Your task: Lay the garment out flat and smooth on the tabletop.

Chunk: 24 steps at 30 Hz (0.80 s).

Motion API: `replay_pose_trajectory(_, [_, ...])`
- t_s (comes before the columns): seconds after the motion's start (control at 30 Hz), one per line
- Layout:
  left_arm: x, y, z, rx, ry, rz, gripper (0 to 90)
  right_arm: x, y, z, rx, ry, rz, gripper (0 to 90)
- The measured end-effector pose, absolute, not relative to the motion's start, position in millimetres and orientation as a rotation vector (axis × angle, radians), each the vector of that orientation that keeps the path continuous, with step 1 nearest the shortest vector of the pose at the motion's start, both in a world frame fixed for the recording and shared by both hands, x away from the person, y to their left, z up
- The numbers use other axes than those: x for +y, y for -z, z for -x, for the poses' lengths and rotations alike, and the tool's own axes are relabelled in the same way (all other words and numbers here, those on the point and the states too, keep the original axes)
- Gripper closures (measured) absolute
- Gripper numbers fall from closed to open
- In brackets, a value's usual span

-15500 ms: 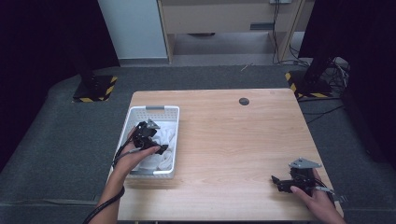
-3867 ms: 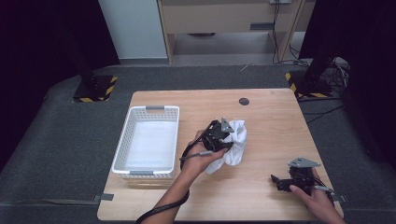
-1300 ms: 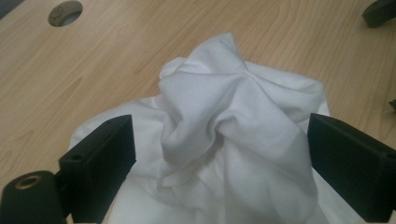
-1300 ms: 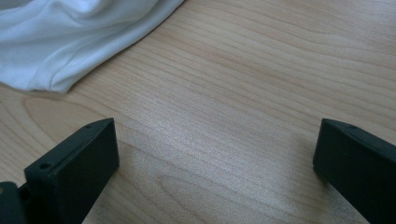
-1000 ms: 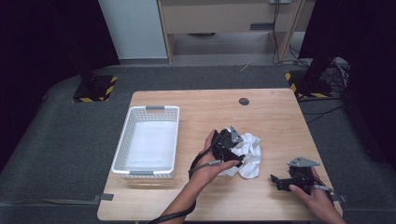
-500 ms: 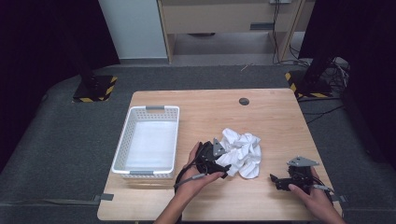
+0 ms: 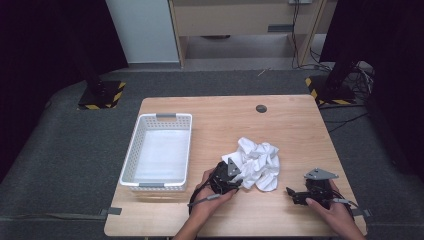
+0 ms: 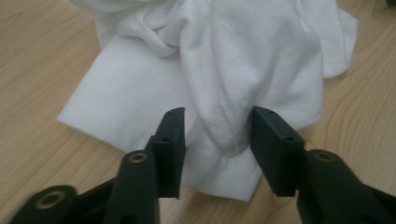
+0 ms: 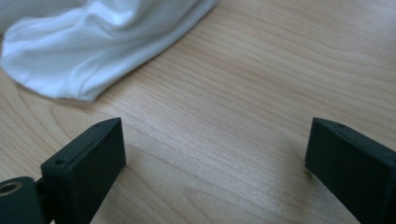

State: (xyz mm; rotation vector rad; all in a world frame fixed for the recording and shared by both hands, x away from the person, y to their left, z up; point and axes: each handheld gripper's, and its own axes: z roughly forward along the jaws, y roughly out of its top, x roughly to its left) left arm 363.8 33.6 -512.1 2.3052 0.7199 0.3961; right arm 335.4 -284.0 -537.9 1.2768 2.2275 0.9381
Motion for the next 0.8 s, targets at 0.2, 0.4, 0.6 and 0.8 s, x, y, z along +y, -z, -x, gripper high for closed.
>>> replay_pose_trajectory(0.2, [30,515,-361,0.743,-0.399,-2.307,74.0,-275,528,-330,2.282,-1.009,-1.185,5.8])
replay_pose_trajectory(0.4, [31,517,-357,0.755,-0.405,-2.295,81.2,-267,520,-324,2.276,-1.039,-1.140,25.2])
replay_pose_trajectory(0.6, [29,516,-351,0.745,-0.378,-2.290,82.3,-258,514,-320,2.283,-1.087,-1.069,51.8])
replay_pose_trajectory(0.8, [34,516,-345,0.759,-0.350,-2.274,82.2,-250,512,-318,2.271,-1.099,-1.011,62.6])
